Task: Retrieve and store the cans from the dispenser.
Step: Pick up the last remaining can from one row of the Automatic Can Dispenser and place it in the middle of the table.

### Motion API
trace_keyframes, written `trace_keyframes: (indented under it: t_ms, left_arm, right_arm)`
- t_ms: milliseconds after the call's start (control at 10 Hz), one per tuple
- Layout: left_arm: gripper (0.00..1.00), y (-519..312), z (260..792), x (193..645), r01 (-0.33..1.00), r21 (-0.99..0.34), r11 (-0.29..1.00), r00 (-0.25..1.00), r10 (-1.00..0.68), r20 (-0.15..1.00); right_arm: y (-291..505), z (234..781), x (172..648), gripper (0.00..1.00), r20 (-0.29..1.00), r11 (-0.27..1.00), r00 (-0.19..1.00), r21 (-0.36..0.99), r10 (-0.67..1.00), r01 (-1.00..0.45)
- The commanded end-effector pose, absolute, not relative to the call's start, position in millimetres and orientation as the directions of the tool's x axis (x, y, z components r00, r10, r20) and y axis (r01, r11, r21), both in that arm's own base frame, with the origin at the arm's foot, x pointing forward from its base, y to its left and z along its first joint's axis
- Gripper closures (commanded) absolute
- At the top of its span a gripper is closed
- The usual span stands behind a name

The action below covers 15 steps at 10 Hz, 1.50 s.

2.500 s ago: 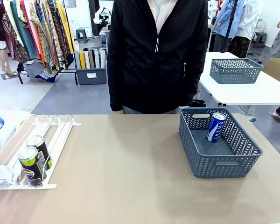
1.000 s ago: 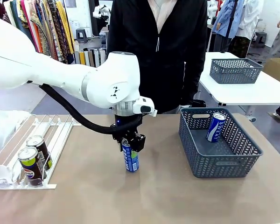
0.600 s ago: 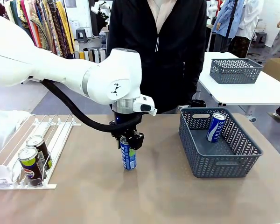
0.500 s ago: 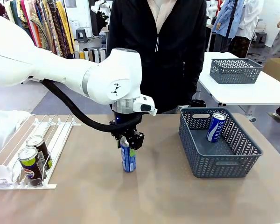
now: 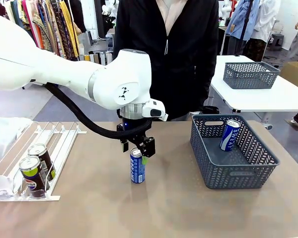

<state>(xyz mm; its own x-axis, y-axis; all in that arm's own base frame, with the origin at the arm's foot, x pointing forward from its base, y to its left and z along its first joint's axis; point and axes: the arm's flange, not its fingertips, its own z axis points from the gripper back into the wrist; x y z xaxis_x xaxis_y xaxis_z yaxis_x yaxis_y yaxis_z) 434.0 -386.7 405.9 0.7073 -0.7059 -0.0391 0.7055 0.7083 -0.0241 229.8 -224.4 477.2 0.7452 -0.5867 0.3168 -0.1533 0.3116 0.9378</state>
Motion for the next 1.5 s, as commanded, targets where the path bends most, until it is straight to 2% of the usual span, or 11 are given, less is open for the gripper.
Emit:
trace_keyframes:
  t_ms: [0,300,500,600,800,900,1000,1200,1300,1400]
  left_arm:
    - [0.00,-373.5,430.1,435.2,0.653,-0.077,0.753,0.755,-0.656,-0.014]
    - [0.00,-284.7,537.4,412.4,0.537,-0.199,0.820,0.843,-0.509,0.177]
    - [0.00,-181.1,580.3,398.6,0.427,-0.365,0.827,0.904,-0.381,0.193]
    - [0.00,-119.7,586.4,394.0,0.364,-0.498,0.787,0.931,-0.292,0.219]
    - [0.00,19.8,567.8,376.6,0.170,-0.764,0.622,0.974,0.010,0.225]
    - [0.00,73.6,546.9,360.8,0.056,-0.836,0.546,0.965,0.185,0.186]
    - [0.00,115.6,521.3,348.1,0.058,-0.908,0.416,0.955,0.242,0.171]
    - [0.00,163.1,475.5,332.2,-0.029,-0.975,0.220,0.916,0.396,0.062]
    - [0.00,170.8,467.3,332.8,-0.066,-0.972,0.226,0.909,0.416,0.035]
    - [0.00,172.7,485.5,318.2,-0.061,-0.943,0.327,0.932,0.357,0.063]
  right_arm:
    - [-224.6,480.3,232.8,0.00,0.334,0.301,0.732,0.936,-0.593,-0.183]
    - [-224.6,480.3,232.8,0.00,0.334,0.301,0.732,0.936,-0.593,-0.183]
    - [-224.6,480.3,232.8,0.00,0.334,0.301,0.732,0.936,-0.593,-0.183]
    - [-224.6,480.3,232.8,0.00,0.334,0.301,0.732,0.936,-0.593,-0.183]
    - [-224.6,480.3,232.8,0.00,0.334,0.301,0.732,0.936,-0.593,-0.183]
    - [-224.6,480.3,232.8,0.00,0.334,0.301,0.732,0.936,-0.593,-0.183]
    - [-224.6,480.3,232.8,0.00,0.334,0.301,0.732,0.936,-0.593,-0.183]
    - [-224.6,480.3,232.8,0.00,0.334,0.301,0.732,0.936,-0.593,-0.183]
    - [-224.6,480.3,232.8,0.00,0.334,0.301,0.732,0.936,-0.593,-0.183]
    - [-224.6,480.3,232.8,0.00,0.334,0.301,0.732,0.936,-0.593,-0.183]
